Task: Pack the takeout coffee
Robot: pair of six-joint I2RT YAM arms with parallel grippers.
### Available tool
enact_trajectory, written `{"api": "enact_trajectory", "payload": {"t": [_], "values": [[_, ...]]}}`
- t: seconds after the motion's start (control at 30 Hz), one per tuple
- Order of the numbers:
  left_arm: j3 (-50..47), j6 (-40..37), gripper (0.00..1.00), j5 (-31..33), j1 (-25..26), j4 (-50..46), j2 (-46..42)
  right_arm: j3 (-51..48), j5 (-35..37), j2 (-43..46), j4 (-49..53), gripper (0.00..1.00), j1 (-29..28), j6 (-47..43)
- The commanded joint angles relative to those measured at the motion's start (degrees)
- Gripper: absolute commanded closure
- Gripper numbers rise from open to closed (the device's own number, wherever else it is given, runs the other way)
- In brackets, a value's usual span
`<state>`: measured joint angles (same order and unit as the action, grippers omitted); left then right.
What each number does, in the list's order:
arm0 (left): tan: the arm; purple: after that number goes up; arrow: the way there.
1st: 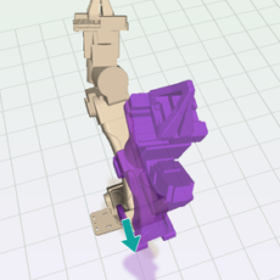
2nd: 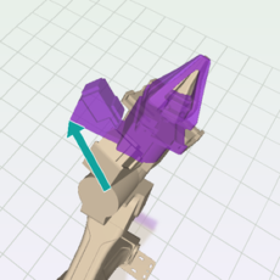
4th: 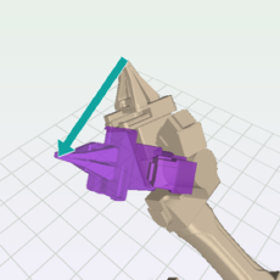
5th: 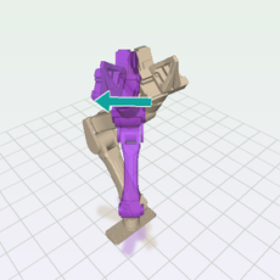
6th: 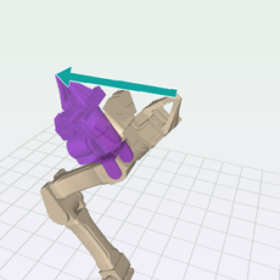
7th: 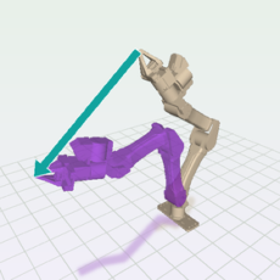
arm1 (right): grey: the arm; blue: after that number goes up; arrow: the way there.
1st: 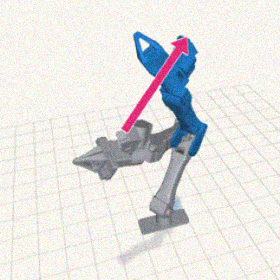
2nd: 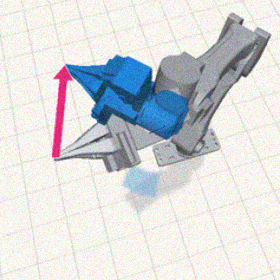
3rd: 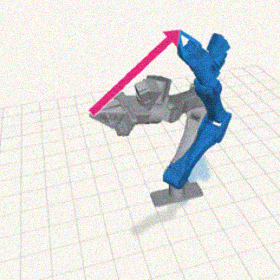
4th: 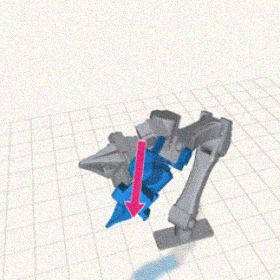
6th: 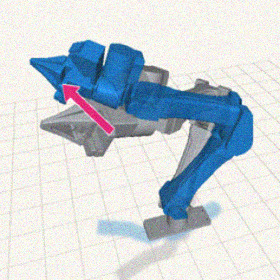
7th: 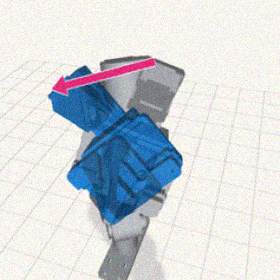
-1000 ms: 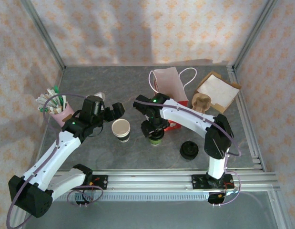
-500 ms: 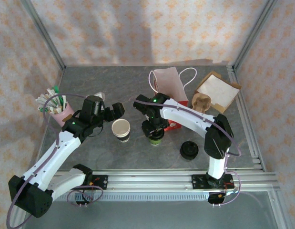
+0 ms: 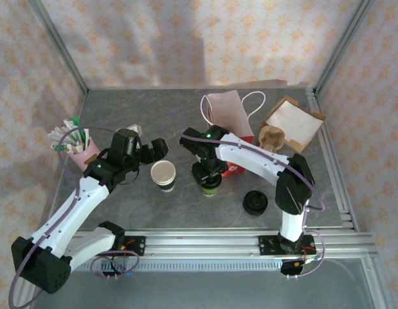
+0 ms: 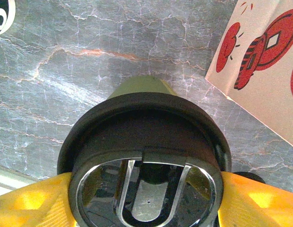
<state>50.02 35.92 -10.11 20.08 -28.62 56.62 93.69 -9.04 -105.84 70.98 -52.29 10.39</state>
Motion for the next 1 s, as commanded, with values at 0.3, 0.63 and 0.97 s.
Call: {"api": "enact_trajectory", "payload": {"t": [0.3, 0.63, 0.97], "values": [[0.22, -0.51, 0.0, -0.44, -0.65, 1.03, -0.46, -2.25, 0.86, -4.01, 0.55, 0.38, 0.09, -0.21], [0.81, -0.33, 0.0, -0.53, -0.65, 1.71, 0.48, 2.32, -0.34, 2.38, 4.29, 0.4, -0.48, -0.01], [7.22, -1.28, 0.0, 0.79, -1.07, 2.95, 6.11, 4.42, -0.38, 7.32, 8.17, 0.41, -2.16, 1.13]]}}
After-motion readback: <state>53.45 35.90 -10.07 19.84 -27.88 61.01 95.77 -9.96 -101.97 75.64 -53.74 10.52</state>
